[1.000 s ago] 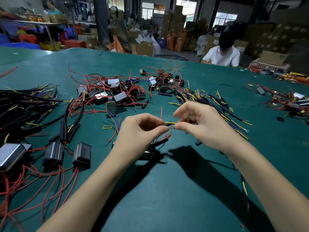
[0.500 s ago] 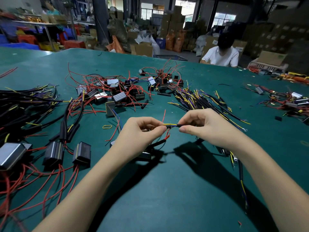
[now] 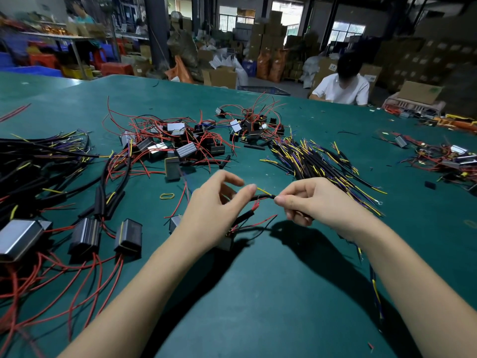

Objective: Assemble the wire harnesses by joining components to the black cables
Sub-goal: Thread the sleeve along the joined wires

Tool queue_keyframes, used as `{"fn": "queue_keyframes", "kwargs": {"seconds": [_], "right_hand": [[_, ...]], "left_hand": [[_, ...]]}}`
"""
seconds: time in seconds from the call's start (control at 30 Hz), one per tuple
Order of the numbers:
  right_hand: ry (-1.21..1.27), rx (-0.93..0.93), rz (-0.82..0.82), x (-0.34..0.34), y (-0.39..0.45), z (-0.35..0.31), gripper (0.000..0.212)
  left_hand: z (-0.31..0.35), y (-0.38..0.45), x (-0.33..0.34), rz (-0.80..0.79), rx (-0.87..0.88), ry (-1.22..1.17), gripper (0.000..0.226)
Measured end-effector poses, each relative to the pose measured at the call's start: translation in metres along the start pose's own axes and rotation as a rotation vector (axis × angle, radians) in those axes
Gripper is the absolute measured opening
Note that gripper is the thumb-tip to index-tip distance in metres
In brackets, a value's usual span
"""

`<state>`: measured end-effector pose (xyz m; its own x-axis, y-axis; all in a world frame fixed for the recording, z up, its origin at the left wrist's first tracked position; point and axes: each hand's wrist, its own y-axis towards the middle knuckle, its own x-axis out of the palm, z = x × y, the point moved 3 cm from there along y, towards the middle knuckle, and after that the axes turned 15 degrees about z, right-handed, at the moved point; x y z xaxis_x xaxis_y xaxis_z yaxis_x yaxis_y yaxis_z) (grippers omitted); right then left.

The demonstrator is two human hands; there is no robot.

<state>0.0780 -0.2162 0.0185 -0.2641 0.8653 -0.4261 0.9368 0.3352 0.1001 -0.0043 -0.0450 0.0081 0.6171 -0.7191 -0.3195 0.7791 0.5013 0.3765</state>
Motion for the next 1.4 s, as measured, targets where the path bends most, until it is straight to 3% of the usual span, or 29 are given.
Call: {"fn": "queue_keyframes", "kwargs": {"seconds": [0.07,0.13,0.23,0.33,0.43,0.53,0.7,0.93,1.17,1.4], "right_hand": [[0.055,0.068,-0.001,-0.001,0.0,0.003,0.017],[0.105,0.126,-0.029,-0.002,0.0,0.006,0.018],[0.159,0.192,-0.085,-0.003,0.001,0.011,0.021],[0.254,0.241,-0.163,0.001,0.001,0.015,0.029],[0.373,0.29,-0.2,0.004,0.001,0.017,0.028],[0.448,0.303,-0.19,0.004,0.002,0.018,0.025],[0.436,0.217,-0.15,-0.001,0.004,0.017,0.022],[0.269,0.022,-0.106,-0.008,0.003,0.009,0.022],[0.237,-0.029,-0.04,-0.009,0.003,0.005,0.03],[0.203,-0.106,0.032,-0.006,0.002,0.001,0.004]], "left_hand": [[0.004,-0.002,-0.006,0.089,0.123,0.121,0.042],[0.012,-0.007,-0.005,0.049,0.297,0.264,0.048],[0.012,-0.011,0.003,-0.062,0.434,0.503,0.031],[0.01,-0.007,-0.001,0.014,0.488,0.522,0.013],[0.011,-0.003,-0.007,0.057,0.441,0.306,0.011],[0.012,-0.002,-0.012,0.058,0.265,0.044,0.014],[0.012,-0.002,-0.01,0.005,0.204,-0.142,0.012],[0.009,0.001,-0.012,0.034,0.224,-0.098,0.003],[0.009,0.004,-0.018,0.016,0.283,-0.03,0.001],[0.001,0.006,-0.013,-0.104,0.207,0.004,0.009]]}}
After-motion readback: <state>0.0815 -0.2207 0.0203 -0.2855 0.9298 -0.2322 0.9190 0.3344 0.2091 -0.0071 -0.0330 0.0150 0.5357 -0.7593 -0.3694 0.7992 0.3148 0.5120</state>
